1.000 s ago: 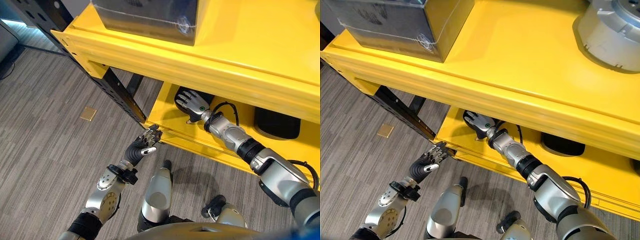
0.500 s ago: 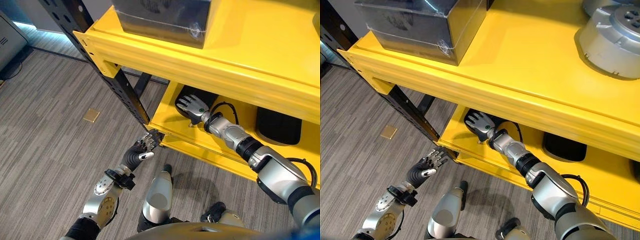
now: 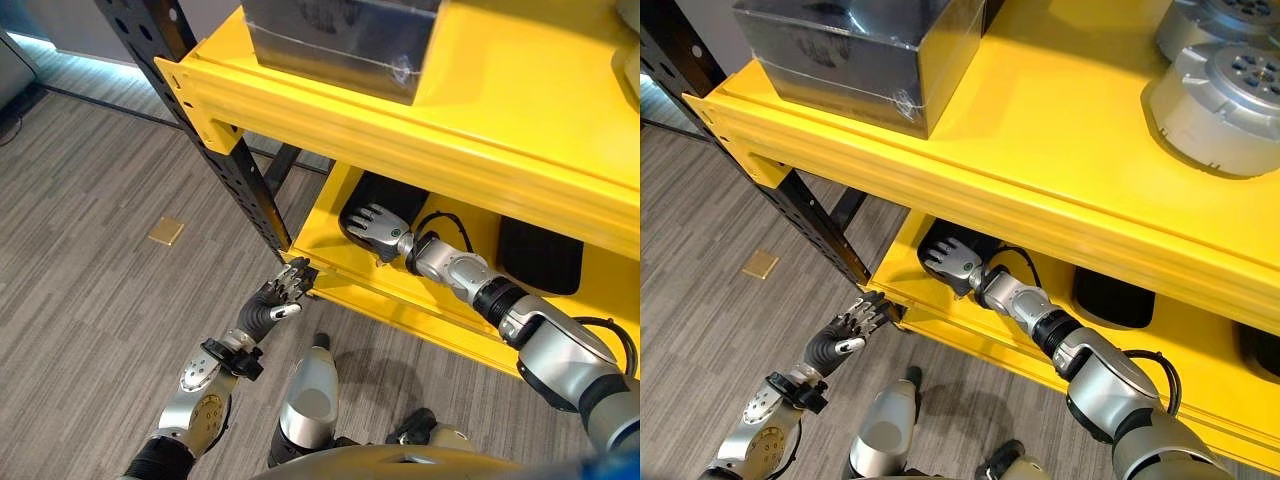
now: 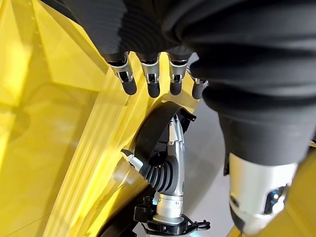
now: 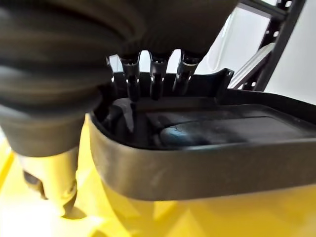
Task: Move parts from the plastic box to the shelf.
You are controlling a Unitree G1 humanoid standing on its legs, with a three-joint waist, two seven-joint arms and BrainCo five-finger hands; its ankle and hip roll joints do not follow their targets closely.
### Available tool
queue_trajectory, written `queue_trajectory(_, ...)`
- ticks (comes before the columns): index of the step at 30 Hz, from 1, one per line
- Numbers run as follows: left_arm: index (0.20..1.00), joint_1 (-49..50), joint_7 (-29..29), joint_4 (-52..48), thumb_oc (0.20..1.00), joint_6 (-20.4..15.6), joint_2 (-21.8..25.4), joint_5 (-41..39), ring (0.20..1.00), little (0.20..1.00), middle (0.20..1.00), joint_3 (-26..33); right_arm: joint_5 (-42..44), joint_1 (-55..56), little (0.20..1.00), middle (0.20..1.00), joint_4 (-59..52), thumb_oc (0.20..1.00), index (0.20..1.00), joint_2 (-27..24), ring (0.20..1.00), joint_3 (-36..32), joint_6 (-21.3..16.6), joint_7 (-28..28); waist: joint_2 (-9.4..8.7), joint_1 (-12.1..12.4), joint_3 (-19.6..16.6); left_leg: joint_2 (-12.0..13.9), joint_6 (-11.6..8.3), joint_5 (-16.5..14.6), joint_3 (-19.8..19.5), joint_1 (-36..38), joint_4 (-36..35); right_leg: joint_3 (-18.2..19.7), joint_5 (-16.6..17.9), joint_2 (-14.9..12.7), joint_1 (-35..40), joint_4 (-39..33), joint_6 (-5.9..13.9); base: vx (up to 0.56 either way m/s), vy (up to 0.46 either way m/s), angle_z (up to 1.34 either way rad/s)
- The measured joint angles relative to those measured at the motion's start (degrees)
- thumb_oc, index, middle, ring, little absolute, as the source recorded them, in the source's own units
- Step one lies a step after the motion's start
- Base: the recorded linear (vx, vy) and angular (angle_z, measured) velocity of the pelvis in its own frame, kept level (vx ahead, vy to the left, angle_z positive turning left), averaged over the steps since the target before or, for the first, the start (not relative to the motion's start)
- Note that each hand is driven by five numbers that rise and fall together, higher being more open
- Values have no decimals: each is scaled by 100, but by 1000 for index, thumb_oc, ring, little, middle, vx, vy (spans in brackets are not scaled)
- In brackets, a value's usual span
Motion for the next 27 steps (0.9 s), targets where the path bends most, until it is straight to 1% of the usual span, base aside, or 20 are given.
queue_trajectory(3,1000,28,-68,8,1000,-1,34,-2,1000,1000,1000,132,-314,1,1000,1000,-20,1000,1000,0,1000,-14,-99,-92,-51,6,-7,0,-1,-1,1,4,2,-3,2,1,2,-10,1,0,0,0)
queue_trajectory(10,1000,54,-173,63,1000,-4,61,4,1000,1000,1000,136,-900,39,1000,1000,-66,1000,1000,12,1000,-38,-98,-293,-90,2,-7,4,34,-47,14,-3,22,4,4,2,15,-18,-2,0,0,0)
queue_trajectory(13,1000,51,-184,63,1000,-3,61,7,1000,1000,1000,136,-1414,133,1000,1000,-99,1000,1000,11,1000,-106,-47,-702,-95,-8,-8,4,33,-51,14,1,25,4,4,3,21,-23,-2,0,0,0)
queue_trajectory(16,1000,53,-183,66,1000,-6,60,9,1000,1000,1000,127,-1974,201,1000,1000,-98,1000,1000,10,1000,-138,153,-1270,-95,-42,-6,8,37,-60,18,-1,35,5,2,3,20,-23,-4,0,0,0)
queue_trajectory(19,1000,41,-182,109,1000,-10,59,11,1000,1000,1000,119,-2433,211,1000,1000,-109,1000,1000,11,1000,-159,205,-1547,-77,-103,4,12,46,-84,33,-13,75,27,-6,3,10,-16,-20,6,30,-3)
queue_trajectory(22,1000,57,-176,109,1000,-18,59,10,1000,1000,1000,123,-2782,320,1000,1000,-341,1000,1000,9,1000,-225,280,-1563,-18,-158,39,12,51,-122,58,-15,122,56,-5,-6,8,-17,-18,5,29,-4)
queue_trajectory(27,1000,54,-175,109,1000,-27,43,11,1000,1000,1000,122,-2838,341,1000,1000,-607,1000,1000,-10,1000,-220,302,-1268,39,-194,70,19,36,-141,84,-7,127,74,-5,-9,-7,-5,-14,2,8,-2)
